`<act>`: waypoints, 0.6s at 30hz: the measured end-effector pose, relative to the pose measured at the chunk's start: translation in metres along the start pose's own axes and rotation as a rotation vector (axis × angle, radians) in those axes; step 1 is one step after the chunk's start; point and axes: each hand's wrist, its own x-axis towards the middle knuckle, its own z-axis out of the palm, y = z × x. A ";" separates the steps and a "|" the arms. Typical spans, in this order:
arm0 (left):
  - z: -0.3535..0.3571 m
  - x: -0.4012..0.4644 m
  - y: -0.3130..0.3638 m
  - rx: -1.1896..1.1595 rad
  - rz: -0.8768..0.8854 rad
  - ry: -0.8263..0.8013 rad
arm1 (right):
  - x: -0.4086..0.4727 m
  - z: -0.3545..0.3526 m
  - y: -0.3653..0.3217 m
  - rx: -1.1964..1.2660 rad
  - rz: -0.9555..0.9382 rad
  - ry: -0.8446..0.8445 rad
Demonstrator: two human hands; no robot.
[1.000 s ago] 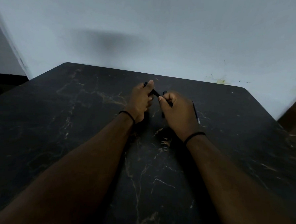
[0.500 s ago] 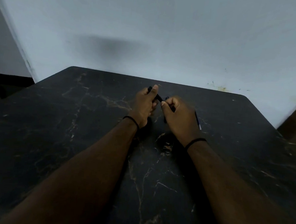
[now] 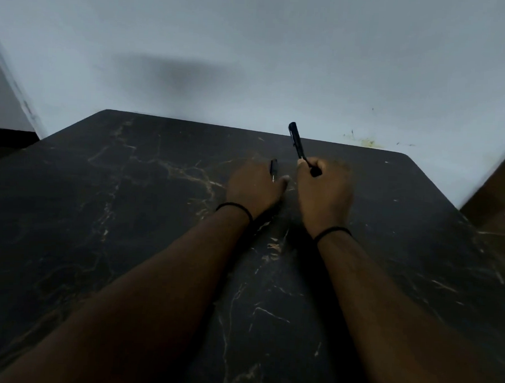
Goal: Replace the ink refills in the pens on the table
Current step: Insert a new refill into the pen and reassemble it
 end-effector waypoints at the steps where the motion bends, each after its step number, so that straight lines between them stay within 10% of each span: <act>1: 0.000 0.000 0.001 0.037 -0.008 0.005 | -0.002 0.000 -0.001 0.007 0.011 -0.008; 18: -0.029 0.000 -0.034 0.048 -0.299 0.046 | -0.015 0.021 -0.030 -0.455 -0.012 -0.378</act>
